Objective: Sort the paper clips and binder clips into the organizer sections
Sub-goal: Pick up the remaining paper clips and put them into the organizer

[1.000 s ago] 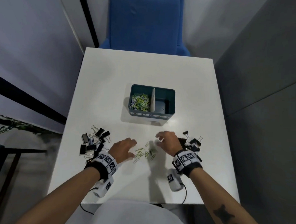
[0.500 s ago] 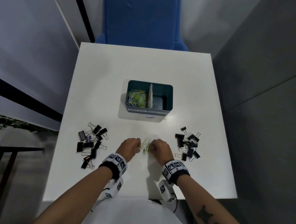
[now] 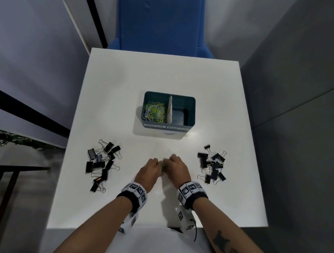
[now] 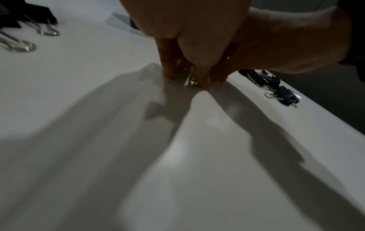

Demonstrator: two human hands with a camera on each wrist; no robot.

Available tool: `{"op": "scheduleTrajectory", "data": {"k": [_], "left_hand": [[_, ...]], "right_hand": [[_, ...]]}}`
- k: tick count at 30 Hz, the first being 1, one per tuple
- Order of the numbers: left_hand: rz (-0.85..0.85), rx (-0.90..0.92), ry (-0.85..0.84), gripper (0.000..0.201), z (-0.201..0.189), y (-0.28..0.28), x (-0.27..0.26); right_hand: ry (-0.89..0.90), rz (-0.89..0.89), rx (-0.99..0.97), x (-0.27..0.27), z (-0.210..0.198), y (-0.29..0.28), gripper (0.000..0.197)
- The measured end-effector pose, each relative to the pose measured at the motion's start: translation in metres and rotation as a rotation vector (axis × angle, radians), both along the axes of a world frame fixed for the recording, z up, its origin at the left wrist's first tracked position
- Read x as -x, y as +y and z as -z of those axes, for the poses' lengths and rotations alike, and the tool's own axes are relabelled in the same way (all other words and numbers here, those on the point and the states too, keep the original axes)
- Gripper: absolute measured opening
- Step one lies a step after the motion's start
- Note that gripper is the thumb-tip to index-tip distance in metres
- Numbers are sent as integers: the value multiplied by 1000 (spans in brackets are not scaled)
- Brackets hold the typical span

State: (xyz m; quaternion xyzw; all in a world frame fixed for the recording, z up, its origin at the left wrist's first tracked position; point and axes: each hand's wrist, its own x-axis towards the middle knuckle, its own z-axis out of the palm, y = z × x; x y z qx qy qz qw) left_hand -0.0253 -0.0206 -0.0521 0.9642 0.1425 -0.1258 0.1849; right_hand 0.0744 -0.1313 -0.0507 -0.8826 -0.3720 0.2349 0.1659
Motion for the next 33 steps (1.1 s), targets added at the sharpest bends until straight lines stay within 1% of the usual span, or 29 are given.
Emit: {"op": "scheduleTrajectory", "data": {"k": [1,2,4,6,8,9,10,13,15,18,21,23,25,28,30,33], "left_hand": [[-13,-1,-11,32,2,2,-1],[-11,-7,-23,32,4,4,-1],[2,-27,-1,35,6,7,-2],[-16,-8,27,34,5,10,-5],[-74,91,64,21,-4,13,-9],[-104,146,71,11,-9,16,-11],[-137,168,55,7,-9,18,-13],[-257,268,31,8,-15,24,-13],[-331,320,-25,6,-16,28,-11],[-382,375,-122,7,-31,35,-14],[-392,398,-275,5,-61,45,-26],[-386,400,-369,6,-87,56,-40],[-382,382,-454,9,-109,71,-59],[-398,315,-560,6,-130,94,-95],[-428,304,-553,10,-134,105,-115],[-448,285,-453,28,-129,112,-126]], "right_hand": [[-3,4,0,0,1,1,12],[-5,6,6,0,1,1,10],[-22,-2,31,-1,1,2,7],[-26,-6,54,-3,-1,2,8],[-13,-4,77,-6,-6,2,9],[-1,-1,87,-8,-7,2,9],[14,5,94,-10,-9,2,10],[44,27,95,-16,-12,-2,9],[64,42,81,-19,-13,-5,9],[99,80,65,-21,-16,-9,11],[150,146,27,-24,-22,-13,16],[191,194,-16,-27,-28,-14,13],[211,219,-59,-31,-36,-13,10],[215,210,-136,-43,-53,-3,11],[208,213,-173,-53,-69,11,10],[164,248,-258,-69,-96,39,7]]}}
